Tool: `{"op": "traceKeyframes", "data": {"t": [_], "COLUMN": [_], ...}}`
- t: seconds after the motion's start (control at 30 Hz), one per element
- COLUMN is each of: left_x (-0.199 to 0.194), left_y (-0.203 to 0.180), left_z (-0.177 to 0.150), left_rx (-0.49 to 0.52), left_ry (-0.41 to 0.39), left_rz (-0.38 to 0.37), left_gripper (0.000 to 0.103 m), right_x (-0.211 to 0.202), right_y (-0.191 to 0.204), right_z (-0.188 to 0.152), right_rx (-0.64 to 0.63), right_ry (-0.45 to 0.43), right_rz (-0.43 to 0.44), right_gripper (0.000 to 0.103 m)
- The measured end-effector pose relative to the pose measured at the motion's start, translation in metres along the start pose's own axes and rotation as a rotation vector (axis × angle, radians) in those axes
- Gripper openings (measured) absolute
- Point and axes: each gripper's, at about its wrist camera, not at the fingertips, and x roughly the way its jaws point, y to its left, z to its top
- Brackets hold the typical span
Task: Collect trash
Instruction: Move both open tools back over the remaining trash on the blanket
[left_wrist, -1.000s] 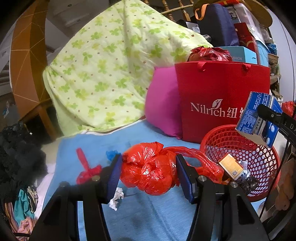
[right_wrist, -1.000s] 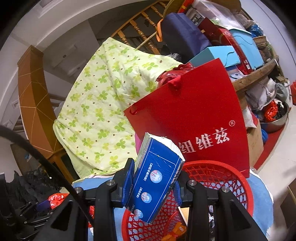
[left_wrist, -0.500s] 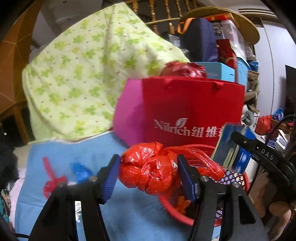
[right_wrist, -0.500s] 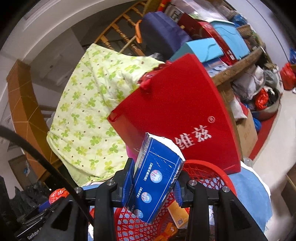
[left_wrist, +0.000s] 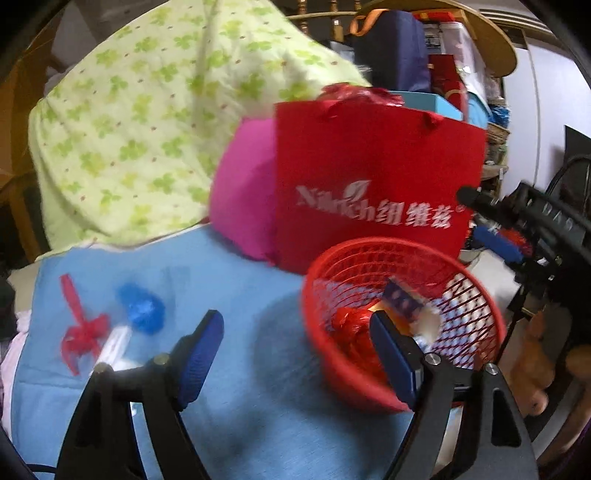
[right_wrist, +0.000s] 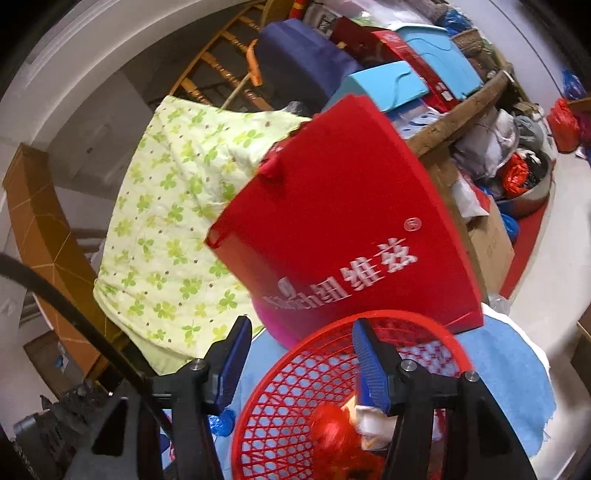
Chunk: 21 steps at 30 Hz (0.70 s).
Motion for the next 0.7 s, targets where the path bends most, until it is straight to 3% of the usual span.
{"op": "traceKeyframes", "data": {"t": [0.17,0.37,0.57,0.7], "left_x": [-0.008,-0.023,-0.042,-0.046], "left_y": [0.048,0.127,0.198,0.231], "left_z": [-0.033,-0.085,-0.119,-0.130], "left_rx": [-0.066,-0.188,-0.333,-0.371], "left_ry": [0.044,0.116,0.135,0.123], "left_rz": [0.087,0.245,0.366,0.425], "left_gripper": [0.082,0.082,0.082,0.082], "right_x": [0.001,0.004,0.025,0.045], "right_y": [0.038,0.091,0.138,0.159], "right_z": [-0.015,-0.043,-0.082,-0.108], "right_rx": [-0.096,-0.237,-0.340,-0.372], "right_ry": [-0.007,-0.010,0.086,0.185], "right_rz": [0.080,0.172,0.228,0.243], "right_gripper": [0.061,0.062,0.063,0.063]}}
